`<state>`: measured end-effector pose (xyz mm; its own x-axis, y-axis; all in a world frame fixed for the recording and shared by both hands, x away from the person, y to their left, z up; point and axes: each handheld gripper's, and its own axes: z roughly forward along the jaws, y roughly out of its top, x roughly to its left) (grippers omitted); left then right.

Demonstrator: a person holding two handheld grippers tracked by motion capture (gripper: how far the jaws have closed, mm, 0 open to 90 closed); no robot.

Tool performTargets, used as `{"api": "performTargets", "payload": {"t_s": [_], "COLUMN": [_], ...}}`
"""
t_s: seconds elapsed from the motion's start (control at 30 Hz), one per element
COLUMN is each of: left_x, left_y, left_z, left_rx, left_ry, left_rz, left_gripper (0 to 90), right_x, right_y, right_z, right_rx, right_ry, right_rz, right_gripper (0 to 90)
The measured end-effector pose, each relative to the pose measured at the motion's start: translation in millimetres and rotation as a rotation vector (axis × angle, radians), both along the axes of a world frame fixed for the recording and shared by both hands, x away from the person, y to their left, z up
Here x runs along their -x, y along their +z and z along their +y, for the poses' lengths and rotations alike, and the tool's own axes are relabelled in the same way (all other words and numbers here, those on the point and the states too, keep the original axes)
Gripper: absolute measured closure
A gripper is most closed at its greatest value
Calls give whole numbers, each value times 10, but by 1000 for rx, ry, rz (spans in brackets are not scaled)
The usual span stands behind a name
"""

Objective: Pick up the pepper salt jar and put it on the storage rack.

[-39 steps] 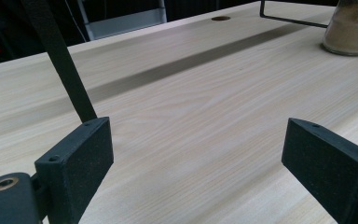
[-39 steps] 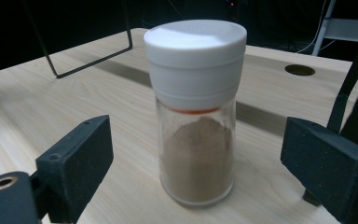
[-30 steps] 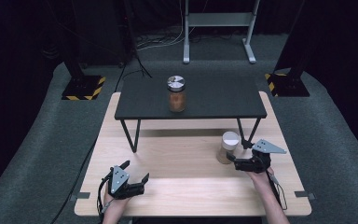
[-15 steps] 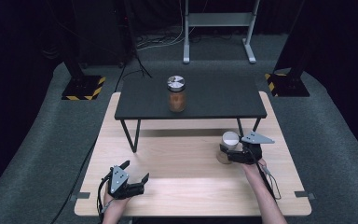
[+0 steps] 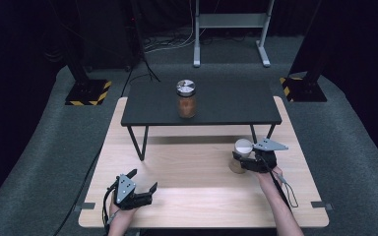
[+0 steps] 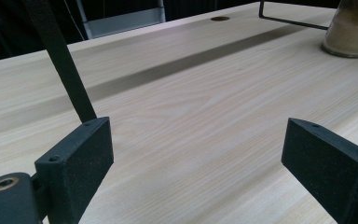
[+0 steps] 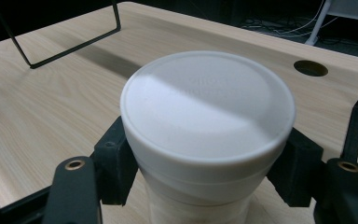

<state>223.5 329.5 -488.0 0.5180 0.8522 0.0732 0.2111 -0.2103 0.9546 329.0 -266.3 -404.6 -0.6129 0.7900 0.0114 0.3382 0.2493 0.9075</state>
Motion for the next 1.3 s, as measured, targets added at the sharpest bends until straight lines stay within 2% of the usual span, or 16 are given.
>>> {"api": "performTargets", "payload": {"t_s": [0.23,0.67,1.3], "left_x": [1,1,-2], "left_y": [0,2,3], "left_z": [-4,-6,-3], "left_rx": [-2,-4,-3], "left_ry": [1,0,0], "left_rz": [-1,-1,1], "left_gripper": [87,88,87], "right_x": [42,161,196], "right_y": [110,507,1000], "right_z": [5,33,36], "right_rx": [1,-8,-63], "right_ry": [13,52,61], "right_rz": [-10,-72,-129], "right_gripper": [333,332,332]}}
